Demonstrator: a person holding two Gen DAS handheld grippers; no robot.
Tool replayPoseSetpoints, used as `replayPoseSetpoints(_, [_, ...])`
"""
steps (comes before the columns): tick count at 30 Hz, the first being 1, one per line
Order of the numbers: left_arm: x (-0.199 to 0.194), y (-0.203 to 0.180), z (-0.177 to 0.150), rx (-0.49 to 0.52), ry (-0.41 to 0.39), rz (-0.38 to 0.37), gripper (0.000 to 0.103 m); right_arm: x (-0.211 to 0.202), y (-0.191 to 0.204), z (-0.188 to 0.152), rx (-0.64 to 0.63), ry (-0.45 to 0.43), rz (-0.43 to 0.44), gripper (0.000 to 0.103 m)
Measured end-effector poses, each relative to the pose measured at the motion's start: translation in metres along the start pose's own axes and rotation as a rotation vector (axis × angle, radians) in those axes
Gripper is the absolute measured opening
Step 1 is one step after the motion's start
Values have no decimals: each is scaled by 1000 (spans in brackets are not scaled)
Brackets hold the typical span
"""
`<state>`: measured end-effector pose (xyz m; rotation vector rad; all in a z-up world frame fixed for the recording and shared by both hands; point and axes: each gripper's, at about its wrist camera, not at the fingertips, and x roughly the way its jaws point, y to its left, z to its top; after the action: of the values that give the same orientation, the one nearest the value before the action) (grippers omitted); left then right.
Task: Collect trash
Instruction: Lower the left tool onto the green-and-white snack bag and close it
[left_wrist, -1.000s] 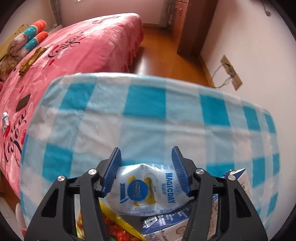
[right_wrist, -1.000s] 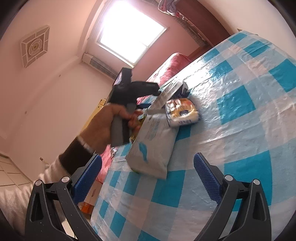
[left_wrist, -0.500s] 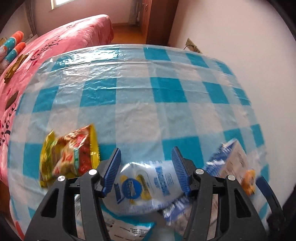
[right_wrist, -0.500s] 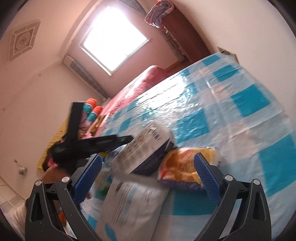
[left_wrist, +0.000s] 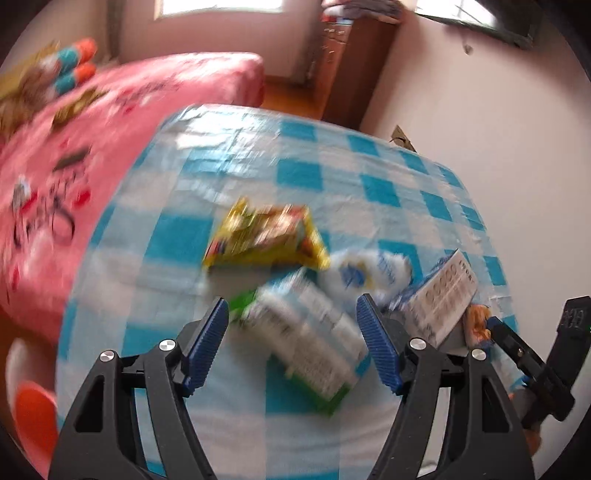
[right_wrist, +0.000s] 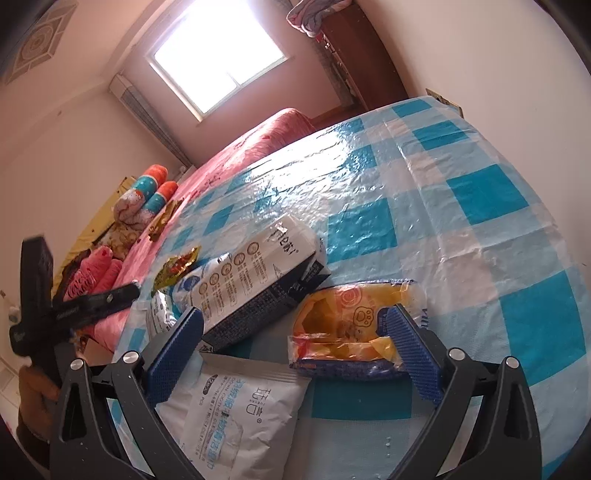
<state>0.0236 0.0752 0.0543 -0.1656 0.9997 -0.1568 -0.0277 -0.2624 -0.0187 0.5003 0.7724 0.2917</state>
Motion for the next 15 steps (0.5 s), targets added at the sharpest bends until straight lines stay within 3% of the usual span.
replayPoseSetpoints(4, [6, 7, -16, -91, 37, -62, 73, -2, 6, -3, -15, 3, -4, 98])
replayPoseSetpoints(8, [17, -2, -18, -121, 49, -73, 73, -2, 8, -4, -26, 5, -7, 98])
replayPoseSetpoints(15, [29, -11, -13, -136, 29, -24, 73, -5, 5, -3, -14, 5, -2, 98])
